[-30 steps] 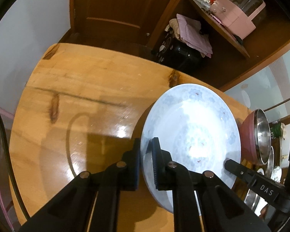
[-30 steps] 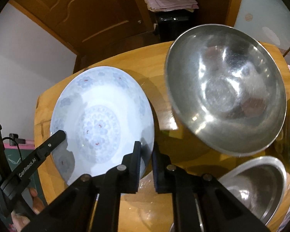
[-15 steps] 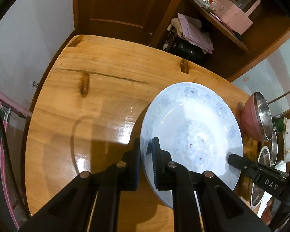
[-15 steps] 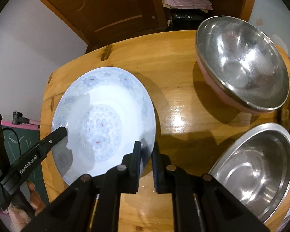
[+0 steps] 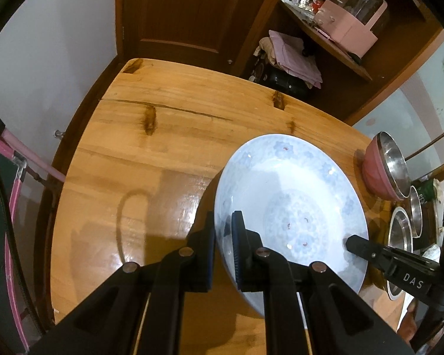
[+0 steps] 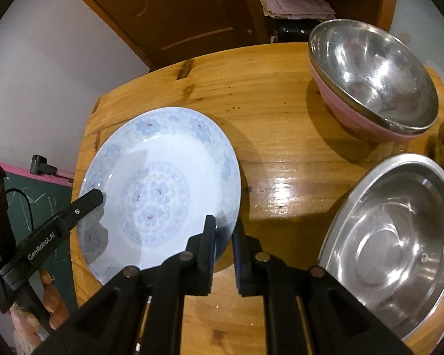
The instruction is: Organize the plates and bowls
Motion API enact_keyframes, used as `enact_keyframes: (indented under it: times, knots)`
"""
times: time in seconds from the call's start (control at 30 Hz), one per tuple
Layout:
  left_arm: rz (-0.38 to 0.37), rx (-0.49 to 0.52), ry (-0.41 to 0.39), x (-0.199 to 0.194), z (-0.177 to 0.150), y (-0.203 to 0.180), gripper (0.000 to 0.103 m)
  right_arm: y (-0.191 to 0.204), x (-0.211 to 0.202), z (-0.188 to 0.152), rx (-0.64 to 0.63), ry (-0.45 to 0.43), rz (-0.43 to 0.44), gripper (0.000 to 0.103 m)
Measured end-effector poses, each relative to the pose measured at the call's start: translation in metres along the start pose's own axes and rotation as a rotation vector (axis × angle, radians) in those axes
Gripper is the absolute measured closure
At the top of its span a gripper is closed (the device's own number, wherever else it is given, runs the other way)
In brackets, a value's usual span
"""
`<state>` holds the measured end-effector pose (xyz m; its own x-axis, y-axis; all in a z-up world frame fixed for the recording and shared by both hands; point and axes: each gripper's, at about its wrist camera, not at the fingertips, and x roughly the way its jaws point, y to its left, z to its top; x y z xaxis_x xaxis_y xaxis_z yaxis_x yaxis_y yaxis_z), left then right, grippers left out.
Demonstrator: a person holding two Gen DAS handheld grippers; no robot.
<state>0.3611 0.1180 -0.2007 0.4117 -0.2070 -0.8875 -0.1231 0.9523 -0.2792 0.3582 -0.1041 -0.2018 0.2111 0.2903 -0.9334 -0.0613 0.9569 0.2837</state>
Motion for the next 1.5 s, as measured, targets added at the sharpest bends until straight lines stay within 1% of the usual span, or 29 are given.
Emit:
enact_keyframes:
  times: [0.07, 0.23, 0.4, 0.6, 0.77, 1.0, 1.1, 1.37, 1.5]
  knots:
    - [0.009, 0.008, -0.01, -0.006, -0.003, -0.001, 0.095, 0.002, -0.004, -0.004, -0.011, -0.01, 0.002, 0.093]
    - [0.003, 0.013, -0.032, -0.023, -0.014, 0.0, 0.095, 0.005, -0.014, -0.014, -0.025, -0.028, 0.017, 0.093]
    - [0.01, 0.02, -0.033, -0.038, -0.029, 0.0, 0.095, 0.006, -0.021, -0.024, -0.036, -0.035, 0.032, 0.093]
    - [0.004, 0.014, -0.031, -0.057, -0.05, 0.001, 0.095, 0.01, -0.033, -0.045, -0.056, -0.038, 0.043, 0.093]
    - [-0.007, 0.015, -0.046, -0.081, -0.068, 0.001, 0.095, 0.015, -0.049, -0.062, -0.075, -0.051, 0.053, 0.093]
    - [-0.029, 0.012, -0.072, -0.113, -0.097, 0.0, 0.095, 0.019, -0.077, -0.094, -0.101, -0.084, 0.063, 0.093]
    - [-0.027, 0.018, -0.078, -0.125, -0.114, 0.0, 0.095, 0.021, -0.087, -0.112, -0.11, -0.091, 0.066, 0.093]
    - [-0.019, 0.026, -0.071, -0.151, -0.166, 0.006, 0.095, 0.023, -0.102, -0.161, -0.144, -0.089, 0.065, 0.093]
    - [-0.025, 0.022, -0.077, -0.162, -0.186, 0.008, 0.095, 0.023, -0.106, -0.184, -0.149, -0.088, 0.074, 0.093]
